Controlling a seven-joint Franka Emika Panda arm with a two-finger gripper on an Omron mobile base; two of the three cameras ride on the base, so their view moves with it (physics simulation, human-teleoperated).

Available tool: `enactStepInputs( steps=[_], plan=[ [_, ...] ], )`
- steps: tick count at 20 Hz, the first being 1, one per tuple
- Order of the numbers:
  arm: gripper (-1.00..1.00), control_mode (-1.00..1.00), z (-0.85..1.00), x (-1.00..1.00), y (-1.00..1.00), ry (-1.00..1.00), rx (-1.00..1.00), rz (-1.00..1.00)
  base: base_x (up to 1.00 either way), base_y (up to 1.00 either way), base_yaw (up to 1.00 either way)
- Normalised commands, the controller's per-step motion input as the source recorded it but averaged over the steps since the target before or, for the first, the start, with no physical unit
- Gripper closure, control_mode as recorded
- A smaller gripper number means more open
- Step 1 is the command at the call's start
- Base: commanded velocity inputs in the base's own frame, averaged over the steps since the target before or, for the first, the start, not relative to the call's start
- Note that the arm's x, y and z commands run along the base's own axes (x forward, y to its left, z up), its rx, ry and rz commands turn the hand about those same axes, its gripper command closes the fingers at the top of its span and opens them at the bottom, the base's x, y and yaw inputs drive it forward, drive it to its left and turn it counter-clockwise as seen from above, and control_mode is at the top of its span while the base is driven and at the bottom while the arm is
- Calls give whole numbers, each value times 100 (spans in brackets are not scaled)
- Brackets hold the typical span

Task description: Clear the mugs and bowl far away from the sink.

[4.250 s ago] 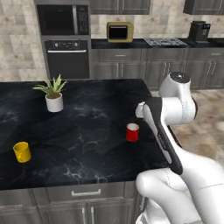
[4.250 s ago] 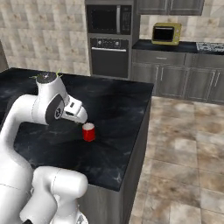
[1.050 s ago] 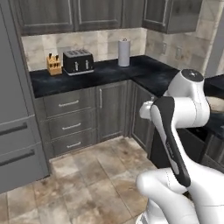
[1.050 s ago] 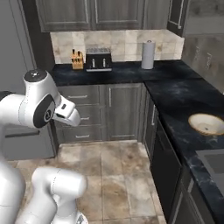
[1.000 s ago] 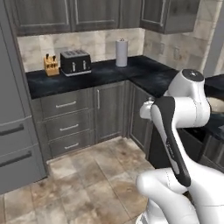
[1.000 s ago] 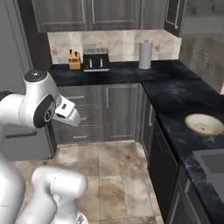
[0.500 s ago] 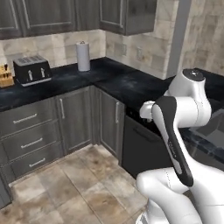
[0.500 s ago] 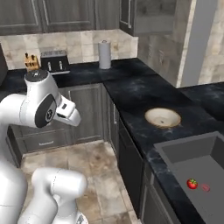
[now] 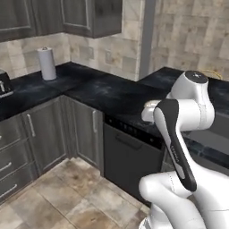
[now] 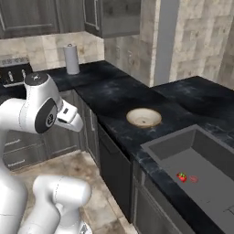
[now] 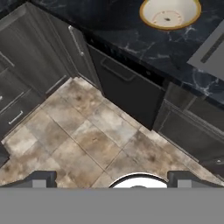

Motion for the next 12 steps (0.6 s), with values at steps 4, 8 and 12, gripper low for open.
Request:
enactStepInputs(
  steps=[4,8,12],
  plan=[
    [-100,100,0,0,0,0,0,0,46,2,-47],
    [-100,100,0,0,0,0,0,0,50,16,-43],
    [-100,100,0,0,0,0,0,0,62,44,-31]
  ],
)
